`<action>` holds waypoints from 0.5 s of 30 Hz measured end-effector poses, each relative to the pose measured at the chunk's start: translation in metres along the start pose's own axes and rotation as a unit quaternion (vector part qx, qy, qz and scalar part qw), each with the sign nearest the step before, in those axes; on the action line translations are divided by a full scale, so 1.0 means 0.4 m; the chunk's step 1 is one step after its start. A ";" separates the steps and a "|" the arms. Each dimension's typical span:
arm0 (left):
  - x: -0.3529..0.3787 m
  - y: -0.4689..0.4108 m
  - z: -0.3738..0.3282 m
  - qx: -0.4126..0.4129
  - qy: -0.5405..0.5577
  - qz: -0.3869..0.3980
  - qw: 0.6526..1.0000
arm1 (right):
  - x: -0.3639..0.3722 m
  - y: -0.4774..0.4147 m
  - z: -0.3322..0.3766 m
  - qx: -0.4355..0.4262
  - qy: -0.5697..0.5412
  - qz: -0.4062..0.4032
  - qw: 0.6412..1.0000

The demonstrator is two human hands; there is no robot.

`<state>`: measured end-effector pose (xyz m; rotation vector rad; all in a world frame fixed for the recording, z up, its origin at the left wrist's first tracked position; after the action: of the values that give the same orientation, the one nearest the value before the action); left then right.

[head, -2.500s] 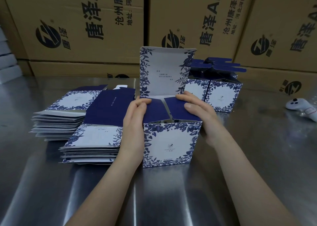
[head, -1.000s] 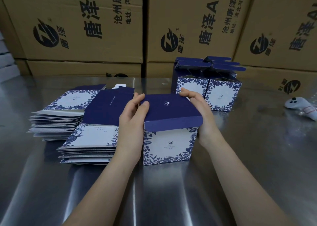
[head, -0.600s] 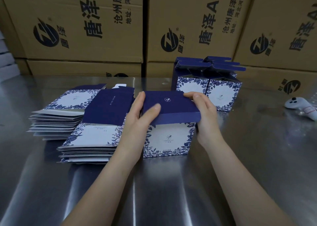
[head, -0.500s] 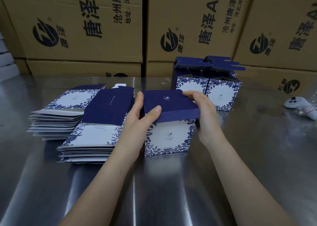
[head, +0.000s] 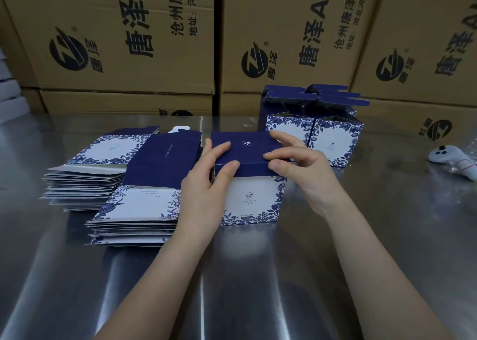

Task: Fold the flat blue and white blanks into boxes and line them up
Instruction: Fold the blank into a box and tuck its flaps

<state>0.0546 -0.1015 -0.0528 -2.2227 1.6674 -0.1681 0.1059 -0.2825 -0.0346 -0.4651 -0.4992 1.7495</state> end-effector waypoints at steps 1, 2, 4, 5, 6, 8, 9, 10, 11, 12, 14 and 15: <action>0.003 0.001 0.003 0.000 -0.004 0.004 1.000 | 0.000 0.000 -0.001 0.001 -0.002 0.003 1.000; 0.006 0.002 0.005 -0.002 -0.006 0.004 1.000 | -0.001 -0.001 -0.001 0.002 -0.003 0.005 1.000; 0.010 0.003 0.009 -0.004 -0.010 0.000 1.000 | -0.002 -0.001 -0.001 0.003 -0.004 0.011 1.000; 0.012 0.004 0.011 -0.003 -0.011 -0.004 1.000 | -0.002 0.000 -0.002 0.002 -0.003 0.016 1.000; 0.014 0.005 0.012 -0.002 -0.011 -0.009 1.000 | -0.001 0.000 -0.001 0.001 -0.002 0.021 1.000; 0.016 0.006 0.016 -0.003 -0.008 -0.019 1.000 | 0.002 0.001 -0.001 -0.002 0.002 0.024 1.000; 0.017 0.007 0.017 -0.003 -0.004 -0.022 1.000 | 0.004 0.001 0.000 -0.005 0.005 0.023 1.000; 0.019 0.006 0.019 -0.003 0.001 -0.022 1.000 | 0.005 0.001 0.000 -0.006 0.007 0.022 1.000; 0.020 0.005 0.021 -0.002 0.006 -0.020 1.000 | 0.006 0.001 0.000 -0.005 0.005 0.021 1.000; 0.020 0.004 0.022 -0.001 0.009 -0.018 1.000 | 0.006 0.001 -0.001 -0.002 0.001 0.019 1.000; 0.019 0.006 0.018 0.012 0.015 -0.018 1.000 | 0.005 0.002 -0.003 0.001 -0.006 0.014 1.000; 0.018 0.008 0.013 0.030 0.013 -0.025 0.999 | 0.005 0.002 -0.004 0.001 -0.008 0.010 1.000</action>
<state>0.0553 -0.1081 -0.0595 -2.2277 1.6003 -0.2566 0.1057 -0.2807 -0.0365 -0.4561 -0.5060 1.7751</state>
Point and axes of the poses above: each hand's wrist, its own y-axis away from the middle knuckle, its own x-axis out of the palm, z = x × y, the point moved 2 cm from there along -y, towards the middle knuckle, and after that the axes turned 7 degrees about -x, right-handed, at the moved point
